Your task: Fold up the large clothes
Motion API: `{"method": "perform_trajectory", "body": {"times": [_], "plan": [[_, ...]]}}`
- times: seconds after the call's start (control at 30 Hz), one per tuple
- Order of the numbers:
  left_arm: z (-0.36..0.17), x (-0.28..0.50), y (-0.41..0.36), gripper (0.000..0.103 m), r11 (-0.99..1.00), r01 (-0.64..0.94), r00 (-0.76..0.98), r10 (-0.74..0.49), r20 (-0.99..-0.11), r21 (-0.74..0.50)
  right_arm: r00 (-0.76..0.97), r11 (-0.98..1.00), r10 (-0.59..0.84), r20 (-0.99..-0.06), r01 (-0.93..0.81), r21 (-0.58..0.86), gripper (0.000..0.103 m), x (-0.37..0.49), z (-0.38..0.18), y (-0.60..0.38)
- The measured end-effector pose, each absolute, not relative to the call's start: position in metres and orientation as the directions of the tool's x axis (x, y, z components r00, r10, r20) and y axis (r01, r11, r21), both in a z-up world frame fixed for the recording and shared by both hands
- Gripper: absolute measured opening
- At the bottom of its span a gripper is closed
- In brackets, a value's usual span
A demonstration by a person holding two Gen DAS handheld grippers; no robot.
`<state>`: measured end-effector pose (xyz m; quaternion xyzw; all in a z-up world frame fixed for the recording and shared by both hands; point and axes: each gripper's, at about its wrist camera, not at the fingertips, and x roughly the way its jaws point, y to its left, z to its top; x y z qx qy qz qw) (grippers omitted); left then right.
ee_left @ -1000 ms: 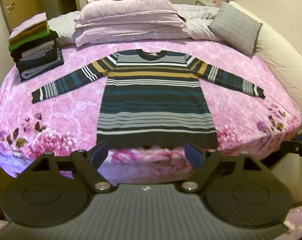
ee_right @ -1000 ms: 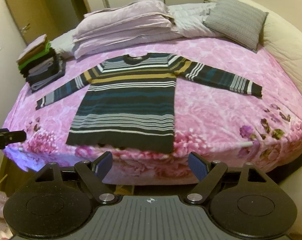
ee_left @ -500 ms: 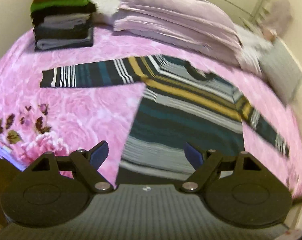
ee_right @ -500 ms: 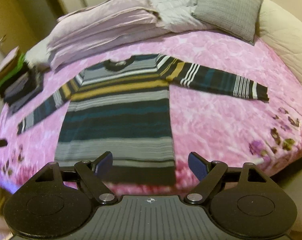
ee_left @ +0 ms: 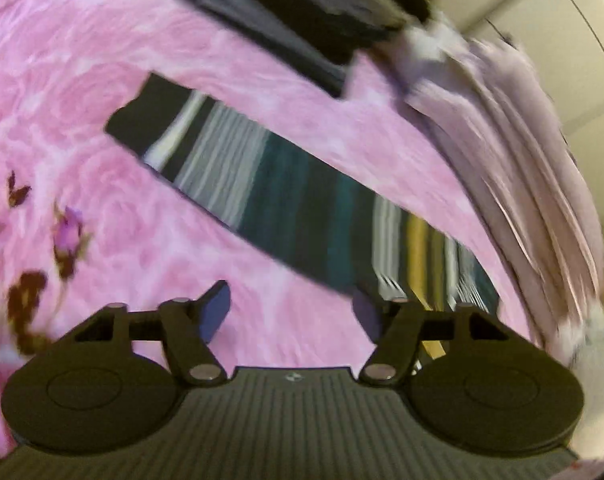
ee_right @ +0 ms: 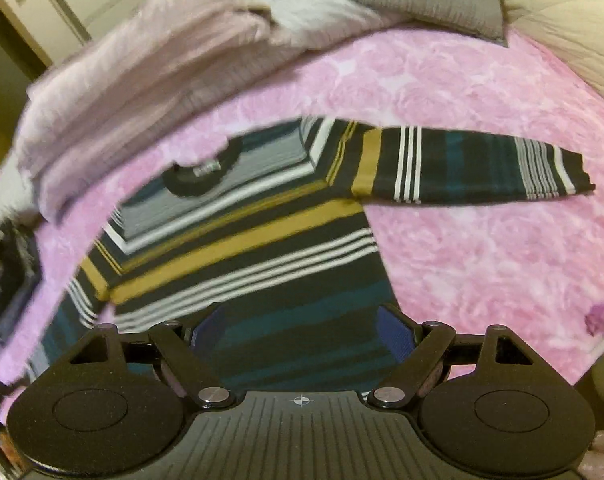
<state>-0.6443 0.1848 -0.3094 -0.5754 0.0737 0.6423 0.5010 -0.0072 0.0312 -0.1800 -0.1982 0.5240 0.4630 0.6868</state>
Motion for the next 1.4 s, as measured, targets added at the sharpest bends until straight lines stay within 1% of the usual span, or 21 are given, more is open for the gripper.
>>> {"method": "perform_trajectory", "body": {"times": [0.13,0.27,0.4,0.5,0.53,0.57,0.6,0.63,0.67,0.7,0.77,0.87,0.93,1.03,1.13,1.2,1.3,1.33,1.37,1.4], "plan": [[-0.345,-0.681,0.203,0.053,-0.584,-0.648,0.101,0.571,-0.815,-0.49,0.032,0.487,0.352,-0.935,-0.86,0.155,0.08,-0.013,-0.214,0.049],[-0.366,-0.705,0.212,0.052,-0.626,-0.598,0.052,0.592,-0.804,-0.5,0.041,0.482,0.309,-0.95,-0.868,0.12,0.08,-0.014,-0.242,0.059],[-0.386,-0.715,0.221,0.052,-0.653,-0.585,0.027,0.576,-0.817,-0.481,0.043,0.472,0.286,-0.957,-0.876,0.101,0.08,-0.018,-0.259,0.068],[-0.389,-0.711,0.228,0.051,-0.632,-0.625,-0.006,0.592,-0.806,-0.459,0.046,0.452,0.275,-0.96,-0.888,0.086,0.08,-0.019,-0.27,0.071],[-0.389,-0.709,0.23,0.049,-0.632,-0.629,-0.021,0.595,-0.803,-0.452,0.044,0.447,0.268,-0.962,-0.89,0.084,0.08,-0.018,-0.275,0.071],[-0.389,-0.708,0.232,0.037,-0.639,-0.63,-0.038,0.594,-0.803,-0.442,0.041,0.446,0.261,-0.964,-0.891,0.083,0.08,-0.017,-0.279,0.072],[-0.388,-0.709,0.234,0.021,-0.65,-0.627,-0.054,0.587,-0.808,-0.43,0.035,0.446,0.255,-0.966,-0.891,0.086,0.08,-0.015,-0.283,0.074],[-0.388,-0.71,0.235,0.015,-0.663,-0.617,-0.066,0.579,-0.812,-0.423,0.029,0.446,0.253,-0.967,-0.89,0.09,0.08,-0.013,-0.286,0.074],[-0.386,-0.712,0.237,0.01,-0.671,-0.604,-0.069,0.58,-0.811,-0.429,0.024,0.446,0.256,-0.966,-0.89,0.096,0.08,-0.011,-0.289,0.075],[-0.382,-0.711,0.238,0.007,-0.675,-0.602,-0.076,0.581,-0.81,-0.427,0.02,0.445,0.26,-0.965,-0.89,0.102,0.08,-0.009,-0.289,0.076],[-0.364,-0.699,0.245,0.006,-0.648,-0.649,-0.112,0.601,-0.792,-0.4,0.015,0.442,0.271,-0.962,-0.89,0.11,0.08,-0.002,-0.292,0.078],[-0.325,-0.664,0.264,0.005,-0.535,-0.757,-0.106,0.667,-0.737,-0.375,0.025,0.457,0.279,-0.96,-0.883,0.11,0.08,0.014,-0.297,0.078],[-0.293,-0.625,0.28,0.005,-0.418,-0.837,-0.069,0.721,-0.69,-0.353,0.027,0.476,0.283,-0.959,-0.872,0.116,0.08,0.026,-0.299,0.078],[-0.24,-0.54,0.297,0.005,-0.158,-0.938,0.057,0.808,-0.587,-0.308,0.031,0.498,0.302,-0.953,-0.857,0.13,0.08,0.046,-0.298,0.076],[-0.201,-0.444,0.296,0.005,0.115,-0.953,0.243,0.844,-0.479,-0.28,0.043,0.513,0.315,-0.948,-0.848,0.132,0.08,0.066,-0.296,0.075],[-0.187,-0.377,0.291,0.005,0.285,-0.919,0.381,0.82,-0.427,-0.272,0.052,0.521,0.325,-0.944,-0.843,0.133,0.08,0.08,-0.294,0.075],[-0.19,-0.291,0.278,0.007,0.484,-0.834,0.551,0.742,-0.382,-0.264,0.071,0.535,0.338,-0.938,-0.835,0.13,0.08,0.098,-0.292,0.077],[-0.2,-0.261,0.273,0.008,0.538,-0.798,0.602,0.695,-0.393,-0.27,0.076,0.537,0.341,-0.937,-0.834,0.127,0.08,0.103,-0.292,0.078],[-0.211,-0.239,0.27,0.012,0.57,-0.769,0.637,0.649,-0.415,-0.29,0.083,0.538,0.339,-0.937,-0.834,0.121,0.08,0.108,-0.293,0.079],[-0.227,-0.219,0.266,0.02,0.589,-0.743,0.665,0.595,-0.451,-0.319,0.09,0.54,0.336,-0.938,-0.834,0.114,0.08,0.113,-0.293,0.079]]}}
